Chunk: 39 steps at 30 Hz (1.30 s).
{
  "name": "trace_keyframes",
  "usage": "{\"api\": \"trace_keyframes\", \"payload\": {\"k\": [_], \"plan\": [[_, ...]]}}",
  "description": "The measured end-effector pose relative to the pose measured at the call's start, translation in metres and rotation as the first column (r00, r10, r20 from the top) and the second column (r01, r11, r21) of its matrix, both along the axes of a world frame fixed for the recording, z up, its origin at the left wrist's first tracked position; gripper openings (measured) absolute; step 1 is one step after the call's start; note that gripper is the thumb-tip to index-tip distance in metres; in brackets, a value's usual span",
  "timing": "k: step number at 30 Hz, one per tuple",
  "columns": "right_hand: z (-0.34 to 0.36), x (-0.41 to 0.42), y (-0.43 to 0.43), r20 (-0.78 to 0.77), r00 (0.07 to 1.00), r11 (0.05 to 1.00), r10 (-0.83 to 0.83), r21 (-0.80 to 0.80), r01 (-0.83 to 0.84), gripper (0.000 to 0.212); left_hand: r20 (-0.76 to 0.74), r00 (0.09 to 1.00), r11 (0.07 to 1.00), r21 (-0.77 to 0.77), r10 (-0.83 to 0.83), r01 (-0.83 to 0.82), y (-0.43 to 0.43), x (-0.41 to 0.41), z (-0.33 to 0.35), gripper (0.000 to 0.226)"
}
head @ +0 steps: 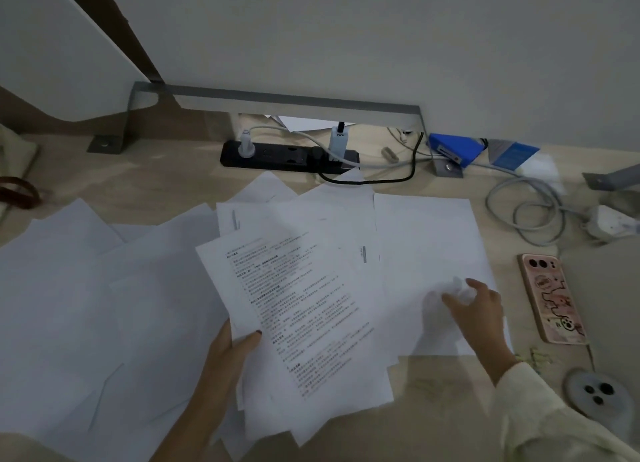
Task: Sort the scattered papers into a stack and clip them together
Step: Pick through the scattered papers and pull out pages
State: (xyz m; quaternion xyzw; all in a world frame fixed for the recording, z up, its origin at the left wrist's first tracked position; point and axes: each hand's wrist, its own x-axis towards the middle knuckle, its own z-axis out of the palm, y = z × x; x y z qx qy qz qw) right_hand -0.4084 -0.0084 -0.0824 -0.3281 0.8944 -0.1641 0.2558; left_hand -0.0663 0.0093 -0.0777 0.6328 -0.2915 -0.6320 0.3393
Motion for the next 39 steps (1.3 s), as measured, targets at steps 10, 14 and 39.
{"api": "trace_keyframes", "payload": {"k": [10,14,39], "plan": [[-0.012,-0.037,0.011,-0.073,0.996,0.99,-0.06,0.122,0.069,0.087,0.104,0.994,0.999,0.032,-0.042,0.039,-0.017,-0.025,-0.008,0.041],[-0.013,-0.043,0.008,0.037,0.981,0.978,-0.19,0.09,0.186,0.069,0.136,0.99,0.997,0.075,-0.035,0.025,-0.02,-0.025,-0.017,0.043],[0.057,0.148,0.011,0.089,0.541,0.548,0.836,-0.189,-0.815,0.014,-0.047,0.997,0.992,0.116,0.061,-0.055,-0.007,-0.018,0.001,0.028]]}}
